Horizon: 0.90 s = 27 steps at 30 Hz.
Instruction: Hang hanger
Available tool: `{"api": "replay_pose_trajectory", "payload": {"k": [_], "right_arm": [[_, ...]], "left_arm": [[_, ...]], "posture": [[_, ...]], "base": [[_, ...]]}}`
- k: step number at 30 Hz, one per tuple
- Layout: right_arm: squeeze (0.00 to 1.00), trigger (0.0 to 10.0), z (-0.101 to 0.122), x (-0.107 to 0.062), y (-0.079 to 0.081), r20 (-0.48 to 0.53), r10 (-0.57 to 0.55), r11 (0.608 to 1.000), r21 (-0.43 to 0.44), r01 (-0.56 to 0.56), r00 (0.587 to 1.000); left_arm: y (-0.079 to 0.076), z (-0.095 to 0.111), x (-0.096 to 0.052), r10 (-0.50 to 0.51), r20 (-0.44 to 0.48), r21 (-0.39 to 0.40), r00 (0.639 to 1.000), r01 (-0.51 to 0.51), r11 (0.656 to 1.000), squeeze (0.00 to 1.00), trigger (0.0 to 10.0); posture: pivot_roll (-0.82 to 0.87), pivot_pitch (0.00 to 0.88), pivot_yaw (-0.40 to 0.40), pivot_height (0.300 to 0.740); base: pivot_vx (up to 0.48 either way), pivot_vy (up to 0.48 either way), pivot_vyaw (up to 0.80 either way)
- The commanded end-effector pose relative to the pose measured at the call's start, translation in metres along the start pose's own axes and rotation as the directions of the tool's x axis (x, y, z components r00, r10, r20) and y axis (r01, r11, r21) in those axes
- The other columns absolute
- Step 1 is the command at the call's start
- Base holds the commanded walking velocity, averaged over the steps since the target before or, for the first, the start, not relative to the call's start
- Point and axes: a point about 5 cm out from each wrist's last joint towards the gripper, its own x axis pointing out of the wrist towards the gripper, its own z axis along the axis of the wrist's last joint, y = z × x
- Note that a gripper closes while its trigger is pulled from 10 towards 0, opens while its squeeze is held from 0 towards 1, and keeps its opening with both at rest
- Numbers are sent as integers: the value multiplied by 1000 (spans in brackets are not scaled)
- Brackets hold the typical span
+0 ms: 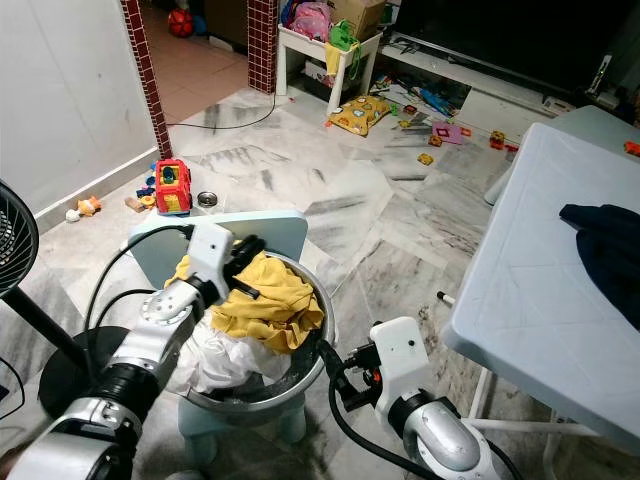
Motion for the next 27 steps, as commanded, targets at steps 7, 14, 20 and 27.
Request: {"api": "replay_pose_trajectory", "payload": {"k": [7,14,20,27], "right_arm": [[0,10000,-1,-2,-9,2,-65,997,-32,65,998],[0,10000,-3,3,-5,3,-57,997,-59,57,998],[0,10000,-2,4,-4,6,-47,996,-74,47,999],[0,10000,-5,0,-4,0,-61,996,-70,61,998]], "left_arm": [[-12,-12,-9,-58,-52,249,997,69,966,1000,10000],[-12,-19,-11,-2,-65,292,998,21,956,1000,10000],[-18,-38,-8,-65,-236,305,970,137,942,1000,10000],[-8,-45,-8,-37,-335,329,941,153,932,1000,10000]], "posture": [[29,87,-118,740],[34,84,-120,740],[25,83,-117,740],[12,89,-106,740]], "base": [[0,0,0],[0,0,0],[0,0,0],[0,0,0]]}}
